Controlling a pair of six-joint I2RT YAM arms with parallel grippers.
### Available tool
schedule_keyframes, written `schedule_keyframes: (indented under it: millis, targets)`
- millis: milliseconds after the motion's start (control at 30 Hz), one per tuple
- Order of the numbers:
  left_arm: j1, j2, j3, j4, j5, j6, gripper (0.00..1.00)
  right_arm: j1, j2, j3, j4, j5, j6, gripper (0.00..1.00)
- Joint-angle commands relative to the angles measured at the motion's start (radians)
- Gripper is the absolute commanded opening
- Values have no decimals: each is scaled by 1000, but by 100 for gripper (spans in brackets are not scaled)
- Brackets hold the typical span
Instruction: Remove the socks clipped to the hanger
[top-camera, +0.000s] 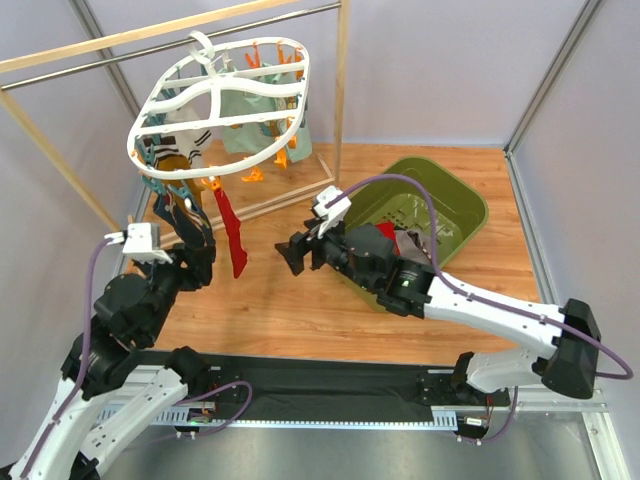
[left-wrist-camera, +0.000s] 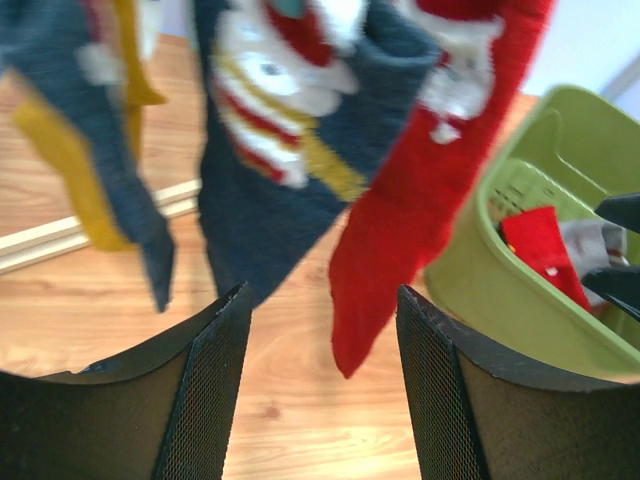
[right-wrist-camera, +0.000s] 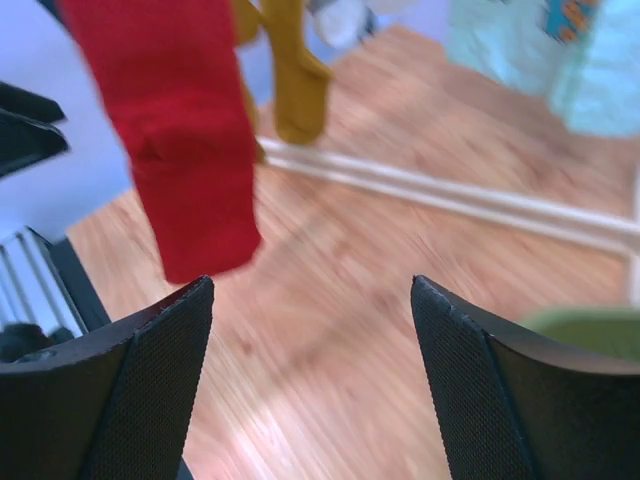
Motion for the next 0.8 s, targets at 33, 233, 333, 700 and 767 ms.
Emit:
schedule_keyframes:
  millis: [33, 233, 333, 700, 767]
  targets:
    - [3, -88, -5, -17, -166, -26, 67, 55, 140, 20, 386, -24, -78, 82]
    - [3, -160, -29, -14, -222, -26, 70, 117, 278, 115, 525, -63, -107, 87]
    - [3, -179, -42, -2, -219, -28, 70, 137, 332, 151, 553, -38, -119, 88]
    - [5, -169, -43, 9, -180, -12, 70, 144, 499, 285, 513, 146, -136, 59]
    - [5, -172, -48, 22, -164, -3, 70, 144, 478, 252, 545, 121, -136, 37]
